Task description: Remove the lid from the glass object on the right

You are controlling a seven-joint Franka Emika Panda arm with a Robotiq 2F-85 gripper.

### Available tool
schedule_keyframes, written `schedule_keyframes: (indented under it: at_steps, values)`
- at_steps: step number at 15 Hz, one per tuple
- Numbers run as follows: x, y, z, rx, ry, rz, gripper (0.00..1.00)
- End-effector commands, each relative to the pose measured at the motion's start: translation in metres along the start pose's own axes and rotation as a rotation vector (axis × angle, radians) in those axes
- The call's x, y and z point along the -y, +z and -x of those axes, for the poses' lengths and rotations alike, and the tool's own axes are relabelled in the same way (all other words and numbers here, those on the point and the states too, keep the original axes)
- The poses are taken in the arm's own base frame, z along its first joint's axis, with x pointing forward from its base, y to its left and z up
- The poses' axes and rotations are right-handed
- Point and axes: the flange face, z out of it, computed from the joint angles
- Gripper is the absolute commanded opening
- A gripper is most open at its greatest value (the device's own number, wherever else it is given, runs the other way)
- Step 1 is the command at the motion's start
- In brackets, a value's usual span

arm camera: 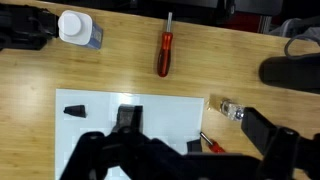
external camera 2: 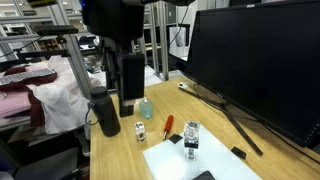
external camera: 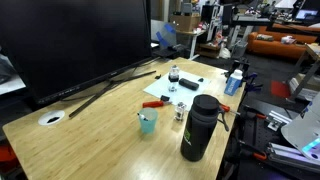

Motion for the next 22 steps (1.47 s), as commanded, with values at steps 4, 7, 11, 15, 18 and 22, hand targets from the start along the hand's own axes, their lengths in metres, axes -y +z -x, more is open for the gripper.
schedule_keyframes:
  at_steps: [4,7,11,15,18,22]
  values:
    - [0.000,-0.001,0.000,0.000,0.000,0.000,1.00]
    - [0.000,-0.001,0.000,0.000,0.000,0.000,1.00]
    - [0.016,0.003,-0.040,-0.044,-0.024,-0.006,1.00]
    - [0.053,0.024,-0.117,-0.123,-0.071,0.014,1.00]
    - [0.065,0.045,-0.163,-0.143,-0.042,0.088,1.00]
    - [0.066,0.061,-0.178,-0.142,-0.008,0.125,1.00]
